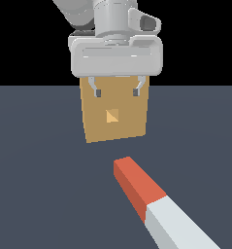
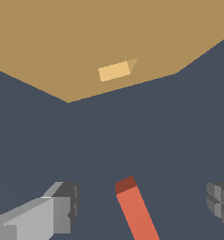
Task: Insert the peg into the horizontal hole in a box.
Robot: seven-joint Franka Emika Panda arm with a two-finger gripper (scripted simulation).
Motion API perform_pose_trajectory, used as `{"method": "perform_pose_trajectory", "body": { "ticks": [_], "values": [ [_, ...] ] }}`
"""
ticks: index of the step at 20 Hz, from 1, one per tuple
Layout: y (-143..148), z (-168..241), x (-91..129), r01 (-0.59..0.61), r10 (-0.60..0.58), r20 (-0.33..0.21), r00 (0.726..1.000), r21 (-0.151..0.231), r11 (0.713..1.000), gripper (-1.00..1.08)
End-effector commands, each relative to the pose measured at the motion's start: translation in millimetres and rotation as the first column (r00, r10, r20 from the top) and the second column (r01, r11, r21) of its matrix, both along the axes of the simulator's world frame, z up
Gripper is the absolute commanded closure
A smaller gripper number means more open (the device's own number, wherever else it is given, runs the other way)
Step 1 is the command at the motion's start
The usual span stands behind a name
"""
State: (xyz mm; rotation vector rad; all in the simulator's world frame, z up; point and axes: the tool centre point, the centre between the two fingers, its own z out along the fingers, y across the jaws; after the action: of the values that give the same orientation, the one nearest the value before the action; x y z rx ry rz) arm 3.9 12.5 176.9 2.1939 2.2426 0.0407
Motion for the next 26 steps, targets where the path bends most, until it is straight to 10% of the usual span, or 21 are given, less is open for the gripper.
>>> {"method": "perform_pose_trajectory", "body": {
  "ticks": [1, 26],
  "values": [
    [0, 0, 0, 0.000, 0.000, 0.000, 1.000, 0.000, 1.000, -0.92],
    [-119, -57, 25, -0.205, 0.205, -0.010, 0.979, -0.009, 0.979, -0.92]
  ]
}}
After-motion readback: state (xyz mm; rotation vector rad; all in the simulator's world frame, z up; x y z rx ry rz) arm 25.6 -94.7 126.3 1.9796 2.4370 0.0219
